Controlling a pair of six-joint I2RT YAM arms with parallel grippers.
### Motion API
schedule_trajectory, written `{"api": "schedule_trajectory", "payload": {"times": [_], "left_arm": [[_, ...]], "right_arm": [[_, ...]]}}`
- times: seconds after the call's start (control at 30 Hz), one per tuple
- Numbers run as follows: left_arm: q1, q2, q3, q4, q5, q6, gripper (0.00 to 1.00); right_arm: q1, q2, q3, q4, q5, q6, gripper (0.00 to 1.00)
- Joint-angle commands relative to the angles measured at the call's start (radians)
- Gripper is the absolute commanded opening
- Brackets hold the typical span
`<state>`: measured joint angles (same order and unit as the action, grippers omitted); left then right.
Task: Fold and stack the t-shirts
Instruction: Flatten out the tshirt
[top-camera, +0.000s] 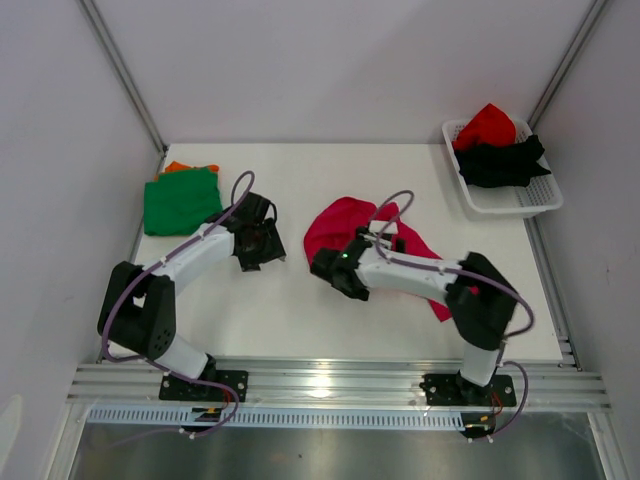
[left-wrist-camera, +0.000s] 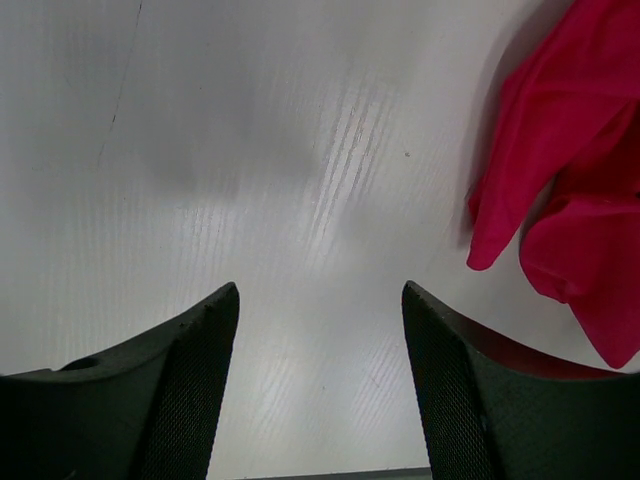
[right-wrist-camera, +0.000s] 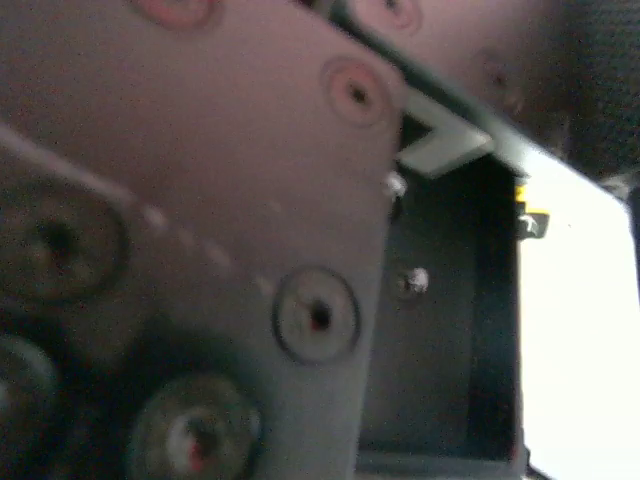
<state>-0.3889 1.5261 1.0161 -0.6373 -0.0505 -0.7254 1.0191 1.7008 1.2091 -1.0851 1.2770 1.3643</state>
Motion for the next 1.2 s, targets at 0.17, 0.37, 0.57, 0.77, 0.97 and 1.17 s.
{"api": "schedule_trajectory", "payload": {"times": [0.17,0.37,0.57,0.77,0.97,1.17], "left_arm": [[-0.008,-0.015,0.032,-0.012,-0.023,0.009,0.69],[-0.008,0.000,0.050,-0.019,-0.022,0.011,0.69],[-0.008,0.002,0.050,-0.018,-0.026,0.011,0.69],[-0.010,0.009,0.052,-0.013,-0.020,0.007,0.69],[-0.011,0.009,0.044,-0.007,-0.017,0.007,0.69],[-0.011,-0.003,0.035,-0.007,-0.022,0.007,0.69]], "right_arm": [[-0.031,0.329,0.274,-0.434,0.018,-0.047,0.69],[-0.016,0.353,0.336,-0.437,-0.001,-0.250,0.69],[-0.062,0.275,0.245,-0.434,-0.073,-0.384,0.68],[-0.063,0.174,0.161,-0.433,-0.198,-0.410,0.68],[-0.105,0.119,0.101,-0.377,-0.286,-0.468,0.68],[-0.114,0.074,0.034,-0.211,-0.433,-0.605,0.68]]}}
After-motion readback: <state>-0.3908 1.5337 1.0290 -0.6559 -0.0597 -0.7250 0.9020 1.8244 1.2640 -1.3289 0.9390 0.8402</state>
